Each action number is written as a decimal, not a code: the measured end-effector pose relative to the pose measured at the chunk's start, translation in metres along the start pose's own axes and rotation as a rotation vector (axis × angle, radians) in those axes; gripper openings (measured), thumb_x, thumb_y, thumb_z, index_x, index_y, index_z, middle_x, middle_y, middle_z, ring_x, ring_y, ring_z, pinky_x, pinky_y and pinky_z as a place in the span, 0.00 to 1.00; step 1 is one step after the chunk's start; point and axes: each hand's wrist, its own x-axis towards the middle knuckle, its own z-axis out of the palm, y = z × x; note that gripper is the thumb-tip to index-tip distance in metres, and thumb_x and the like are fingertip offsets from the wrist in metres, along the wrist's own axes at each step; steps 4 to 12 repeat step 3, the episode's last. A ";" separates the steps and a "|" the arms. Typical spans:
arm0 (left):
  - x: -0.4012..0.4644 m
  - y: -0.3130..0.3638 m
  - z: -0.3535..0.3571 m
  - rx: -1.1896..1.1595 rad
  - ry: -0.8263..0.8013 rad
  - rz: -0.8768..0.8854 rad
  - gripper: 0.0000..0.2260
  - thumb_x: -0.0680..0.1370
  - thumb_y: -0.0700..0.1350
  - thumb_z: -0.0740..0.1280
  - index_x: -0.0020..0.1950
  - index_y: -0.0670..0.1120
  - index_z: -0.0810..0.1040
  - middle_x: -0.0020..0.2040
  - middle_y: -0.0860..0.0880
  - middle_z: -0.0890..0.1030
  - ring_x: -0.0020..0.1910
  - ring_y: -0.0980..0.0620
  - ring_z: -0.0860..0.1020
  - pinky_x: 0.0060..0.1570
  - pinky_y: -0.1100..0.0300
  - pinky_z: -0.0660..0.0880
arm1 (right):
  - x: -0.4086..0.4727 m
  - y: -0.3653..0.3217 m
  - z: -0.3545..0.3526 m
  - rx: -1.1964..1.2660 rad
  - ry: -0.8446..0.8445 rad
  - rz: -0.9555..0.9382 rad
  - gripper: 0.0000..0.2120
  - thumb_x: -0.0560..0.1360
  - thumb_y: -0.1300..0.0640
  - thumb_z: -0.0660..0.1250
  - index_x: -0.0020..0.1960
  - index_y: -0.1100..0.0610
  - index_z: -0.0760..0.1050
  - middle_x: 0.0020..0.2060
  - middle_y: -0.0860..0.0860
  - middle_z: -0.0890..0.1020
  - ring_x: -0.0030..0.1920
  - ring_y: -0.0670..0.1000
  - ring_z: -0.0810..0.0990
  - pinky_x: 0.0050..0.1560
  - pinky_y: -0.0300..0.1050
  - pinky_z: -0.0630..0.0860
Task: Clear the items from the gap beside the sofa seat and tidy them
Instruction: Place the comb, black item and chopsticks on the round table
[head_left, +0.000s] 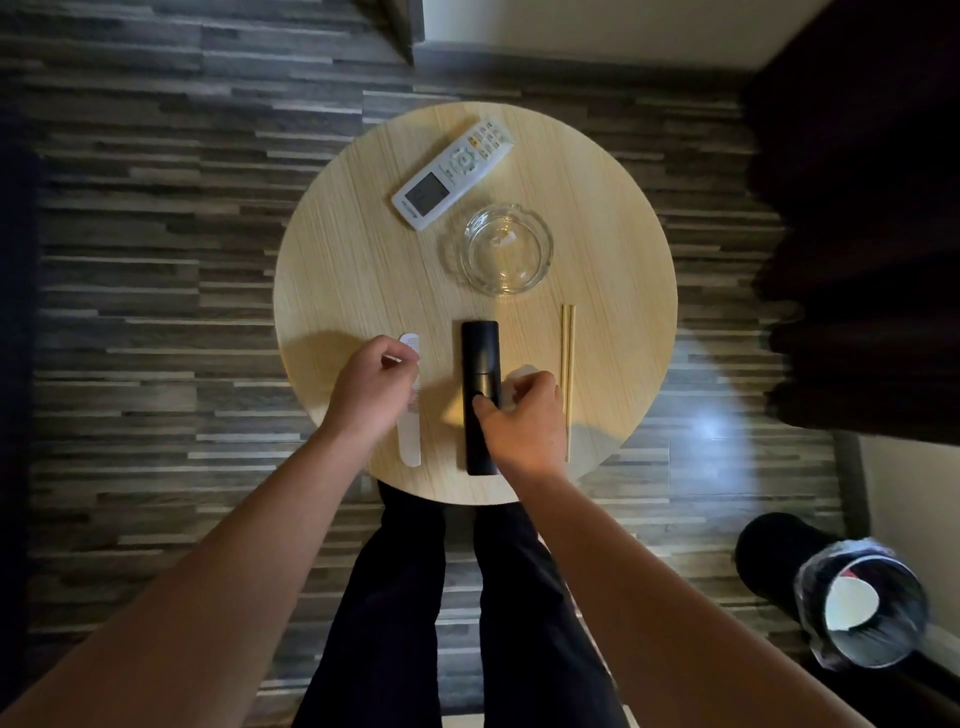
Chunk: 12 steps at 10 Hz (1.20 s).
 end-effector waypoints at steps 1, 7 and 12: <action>-0.006 0.010 -0.001 -0.017 -0.045 0.027 0.07 0.79 0.44 0.63 0.50 0.50 0.80 0.45 0.48 0.83 0.33 0.58 0.81 0.32 0.63 0.76 | 0.000 -0.008 -0.013 0.047 -0.090 0.008 0.10 0.73 0.53 0.73 0.49 0.53 0.72 0.44 0.50 0.80 0.42 0.47 0.79 0.40 0.40 0.75; -0.016 0.047 -0.015 -0.049 -0.130 0.087 0.04 0.79 0.46 0.67 0.49 0.49 0.82 0.39 0.49 0.85 0.32 0.58 0.82 0.31 0.66 0.77 | -0.002 -0.046 -0.049 0.178 -0.370 -0.039 0.09 0.75 0.55 0.71 0.41 0.60 0.77 0.31 0.51 0.79 0.30 0.45 0.77 0.38 0.44 0.74; -0.016 0.047 -0.015 -0.049 -0.130 0.087 0.04 0.79 0.46 0.67 0.49 0.49 0.82 0.39 0.49 0.85 0.32 0.58 0.82 0.31 0.66 0.77 | -0.002 -0.046 -0.049 0.178 -0.370 -0.039 0.09 0.75 0.55 0.71 0.41 0.60 0.77 0.31 0.51 0.79 0.30 0.45 0.77 0.38 0.44 0.74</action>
